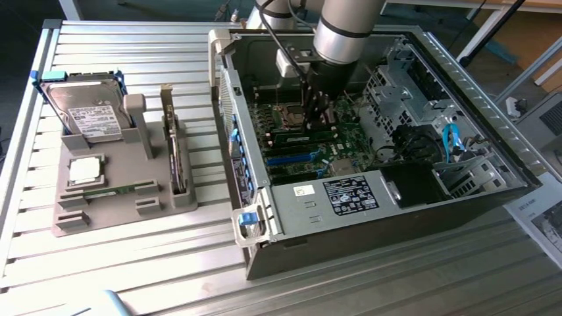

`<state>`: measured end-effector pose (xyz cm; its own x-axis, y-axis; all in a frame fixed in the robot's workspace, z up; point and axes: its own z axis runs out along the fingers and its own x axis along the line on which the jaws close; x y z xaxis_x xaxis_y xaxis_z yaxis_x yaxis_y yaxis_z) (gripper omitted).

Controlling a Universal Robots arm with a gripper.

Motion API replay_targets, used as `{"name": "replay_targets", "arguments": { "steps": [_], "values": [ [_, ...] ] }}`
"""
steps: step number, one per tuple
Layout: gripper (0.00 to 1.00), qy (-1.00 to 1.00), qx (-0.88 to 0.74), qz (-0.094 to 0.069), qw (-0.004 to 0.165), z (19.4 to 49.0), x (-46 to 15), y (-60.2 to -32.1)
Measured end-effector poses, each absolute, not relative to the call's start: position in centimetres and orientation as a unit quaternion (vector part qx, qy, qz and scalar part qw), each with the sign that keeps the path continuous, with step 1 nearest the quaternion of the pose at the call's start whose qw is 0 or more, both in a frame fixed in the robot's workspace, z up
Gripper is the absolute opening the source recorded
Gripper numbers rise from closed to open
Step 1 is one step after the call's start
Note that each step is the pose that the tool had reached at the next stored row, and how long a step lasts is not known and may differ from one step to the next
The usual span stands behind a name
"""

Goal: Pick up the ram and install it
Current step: 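Press down the ram until it locks into place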

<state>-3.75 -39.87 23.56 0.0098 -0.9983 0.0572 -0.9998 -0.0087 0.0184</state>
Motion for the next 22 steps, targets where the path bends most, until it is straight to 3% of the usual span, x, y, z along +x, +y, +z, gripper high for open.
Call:
{"name": "replay_targets", "arguments": {
  "steps": [22],
  "values": [
    [0.11,-0.703,0.71,0.014,0.027,23.19,-3.79,-39.87]
  ]
}}
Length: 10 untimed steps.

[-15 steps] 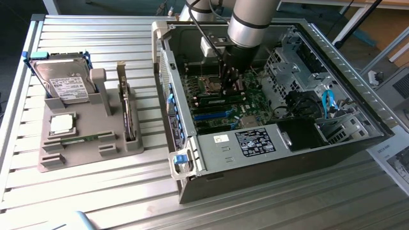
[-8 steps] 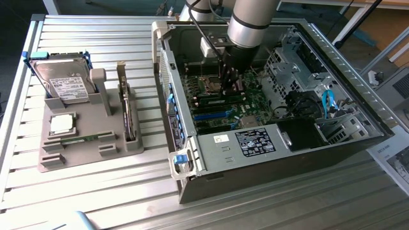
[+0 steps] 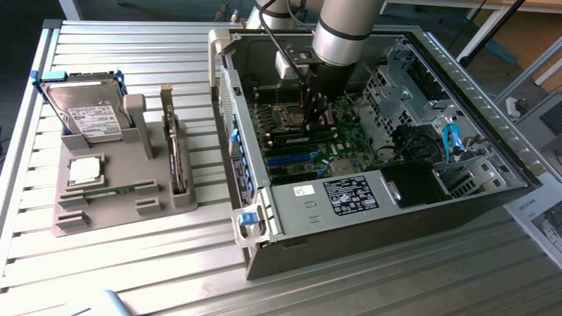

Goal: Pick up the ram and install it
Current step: 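Press down the ram until it locks into place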

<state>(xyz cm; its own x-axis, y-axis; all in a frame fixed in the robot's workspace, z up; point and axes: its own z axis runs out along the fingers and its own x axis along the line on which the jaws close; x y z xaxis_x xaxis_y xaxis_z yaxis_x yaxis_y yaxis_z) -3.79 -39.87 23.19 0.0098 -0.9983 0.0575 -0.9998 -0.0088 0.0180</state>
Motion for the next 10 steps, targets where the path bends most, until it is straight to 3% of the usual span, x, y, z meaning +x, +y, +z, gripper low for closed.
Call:
{"name": "replay_targets", "arguments": {
  "steps": [10],
  "values": [
    [0.11,-0.703,0.71,0.015,0.029,24.7,-3.8,-39.9]
  ]
}}
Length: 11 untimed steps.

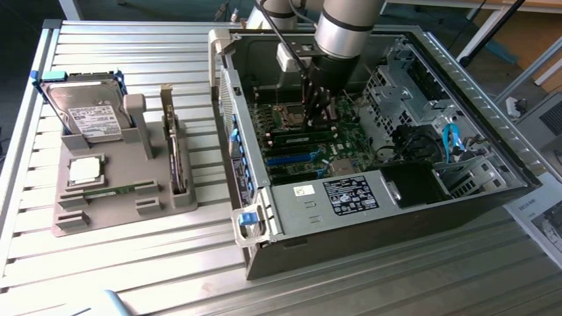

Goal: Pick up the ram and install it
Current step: 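Press down the ram until it locks into place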

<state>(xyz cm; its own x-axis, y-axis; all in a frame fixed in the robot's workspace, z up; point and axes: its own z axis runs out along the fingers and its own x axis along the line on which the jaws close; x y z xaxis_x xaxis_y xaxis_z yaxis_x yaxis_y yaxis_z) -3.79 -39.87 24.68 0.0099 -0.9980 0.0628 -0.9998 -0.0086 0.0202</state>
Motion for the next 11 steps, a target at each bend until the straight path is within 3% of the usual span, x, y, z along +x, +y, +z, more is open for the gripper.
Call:
{"name": "replay_targets", "arguments": {
  "steps": [11],
  "values": [
    [0.11,-0.704,0.71,0.017,0.028,24.8,-6.6,-39.9]
  ]
}}
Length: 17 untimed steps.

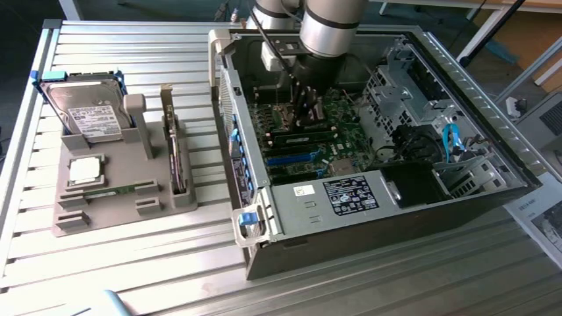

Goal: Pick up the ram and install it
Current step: 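Press down the ram until it locks into place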

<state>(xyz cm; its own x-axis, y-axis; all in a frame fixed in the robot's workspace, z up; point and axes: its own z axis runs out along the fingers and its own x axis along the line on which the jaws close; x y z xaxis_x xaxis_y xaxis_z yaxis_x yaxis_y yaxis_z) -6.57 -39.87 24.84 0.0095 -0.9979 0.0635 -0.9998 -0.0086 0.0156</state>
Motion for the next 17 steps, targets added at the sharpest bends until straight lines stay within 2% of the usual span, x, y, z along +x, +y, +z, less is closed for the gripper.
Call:
{"name": "replay_targets", "arguments": {
  "steps": [5,17],
  "values": [
    [0.11,-0.704,0.71,0.018,0.027,24.8,-9.0,-39.9],
    [0.11,-0.704,0.71,0.019,0.026,23.7,-9.2,-39.9]
  ]
}}
